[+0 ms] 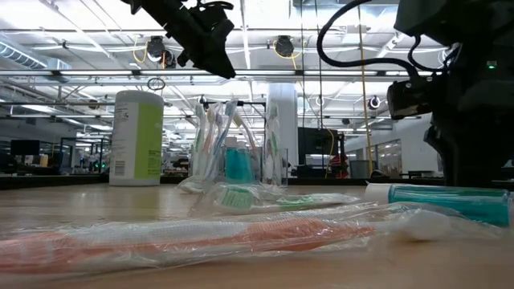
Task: Pick & Place toothbrushing station
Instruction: Put the blue toothbrush into the transparent organizer
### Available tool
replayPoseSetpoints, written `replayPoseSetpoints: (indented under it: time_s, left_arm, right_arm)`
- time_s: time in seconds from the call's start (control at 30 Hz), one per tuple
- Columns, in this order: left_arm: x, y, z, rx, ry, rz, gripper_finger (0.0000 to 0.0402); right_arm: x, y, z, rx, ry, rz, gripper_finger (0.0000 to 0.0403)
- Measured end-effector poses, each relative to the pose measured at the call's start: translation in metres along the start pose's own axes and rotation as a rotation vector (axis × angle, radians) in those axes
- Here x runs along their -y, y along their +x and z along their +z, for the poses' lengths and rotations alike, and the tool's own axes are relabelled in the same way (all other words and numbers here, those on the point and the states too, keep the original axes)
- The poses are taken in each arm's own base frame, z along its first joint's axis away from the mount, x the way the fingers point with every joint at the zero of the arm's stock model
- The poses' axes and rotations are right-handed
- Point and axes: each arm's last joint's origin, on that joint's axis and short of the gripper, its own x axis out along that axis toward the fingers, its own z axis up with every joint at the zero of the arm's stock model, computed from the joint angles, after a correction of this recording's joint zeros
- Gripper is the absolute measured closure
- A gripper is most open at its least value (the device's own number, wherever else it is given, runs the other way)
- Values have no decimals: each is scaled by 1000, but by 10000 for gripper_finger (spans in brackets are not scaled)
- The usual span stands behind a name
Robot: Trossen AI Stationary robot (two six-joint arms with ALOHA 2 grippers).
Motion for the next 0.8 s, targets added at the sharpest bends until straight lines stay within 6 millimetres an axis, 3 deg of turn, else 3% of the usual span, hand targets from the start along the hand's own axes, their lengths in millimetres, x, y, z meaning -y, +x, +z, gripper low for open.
replayPoseSetpoints:
  time_s: [0.1, 0.3, 0.43, 0.57, 0.8]
  left_arm:
    - [2, 0, -1, -4, 18, -4, 311]
    - [4, -1, 0, -1, 75, -11, 311]
    - [3, -1, -1, -2, 99, -9, 311]
    - [4, -1, -1, -1, 123, -9, 311]
    - [1, -4, 1, 7, 127, 32, 311]
  right_arm:
    - [2, 0, 2, 5, -11, -8, 301]
    - [5, -3, 6, 28, 20, 15, 388]
    - [11, -18, 22, 167, 6, 65, 380]
    - [21, -43, 47, 456, -62, 58, 381]
    - [40, -101, 102, 1171, -166, -211, 391]
